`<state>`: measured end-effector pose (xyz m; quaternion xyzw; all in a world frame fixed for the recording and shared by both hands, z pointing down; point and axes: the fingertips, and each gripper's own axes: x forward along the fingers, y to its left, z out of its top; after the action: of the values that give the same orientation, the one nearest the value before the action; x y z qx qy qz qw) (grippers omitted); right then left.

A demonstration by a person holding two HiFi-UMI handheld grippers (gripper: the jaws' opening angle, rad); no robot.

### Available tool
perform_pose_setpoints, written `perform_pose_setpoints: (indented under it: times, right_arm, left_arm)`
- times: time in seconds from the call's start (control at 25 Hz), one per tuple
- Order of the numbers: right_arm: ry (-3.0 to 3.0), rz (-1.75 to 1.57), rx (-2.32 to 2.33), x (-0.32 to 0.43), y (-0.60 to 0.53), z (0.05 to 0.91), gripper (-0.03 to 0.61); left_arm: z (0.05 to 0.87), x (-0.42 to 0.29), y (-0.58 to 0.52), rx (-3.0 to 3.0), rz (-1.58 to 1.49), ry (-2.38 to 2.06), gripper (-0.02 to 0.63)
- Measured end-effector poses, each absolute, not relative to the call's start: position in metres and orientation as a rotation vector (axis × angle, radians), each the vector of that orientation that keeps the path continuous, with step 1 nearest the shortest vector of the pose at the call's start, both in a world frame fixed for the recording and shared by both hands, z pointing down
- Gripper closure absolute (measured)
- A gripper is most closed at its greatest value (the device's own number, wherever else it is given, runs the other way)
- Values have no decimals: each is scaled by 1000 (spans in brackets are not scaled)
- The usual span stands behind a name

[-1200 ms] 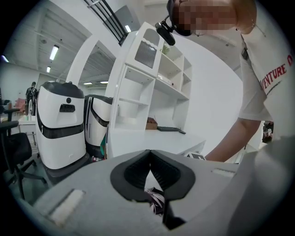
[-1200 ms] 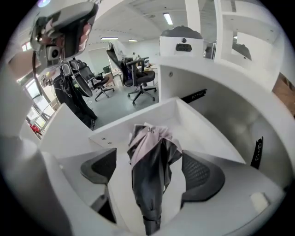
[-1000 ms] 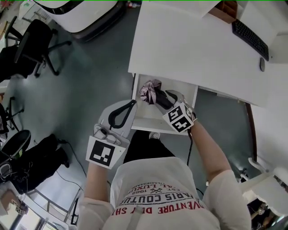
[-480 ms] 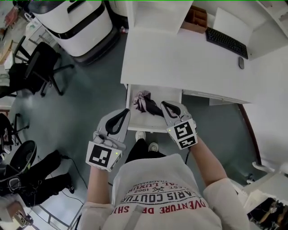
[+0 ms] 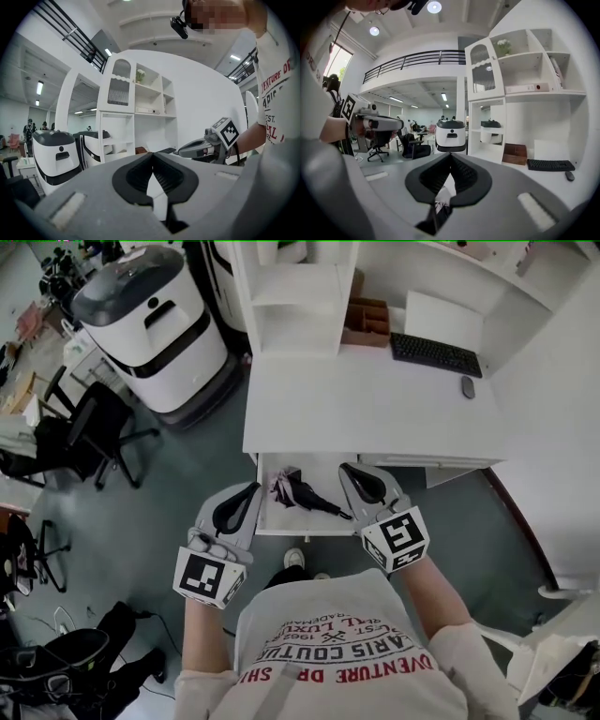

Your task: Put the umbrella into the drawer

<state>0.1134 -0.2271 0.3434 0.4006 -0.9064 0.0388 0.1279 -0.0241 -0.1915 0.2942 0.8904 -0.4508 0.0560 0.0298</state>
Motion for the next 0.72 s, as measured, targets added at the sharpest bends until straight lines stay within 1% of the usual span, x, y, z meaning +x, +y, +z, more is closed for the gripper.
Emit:
perform_pose_setpoints:
  times: [0.36, 0.72]
  right_arm:
    - [-2752, 39, 1135, 125, -208, 297, 578]
    - [-2746, 21, 1183, 132, -211, 292, 578]
  left_arm:
    - [273, -4, -189, 2791, 181, -1390, 611]
    - [275, -4, -195, 2787, 161, -1396, 609]
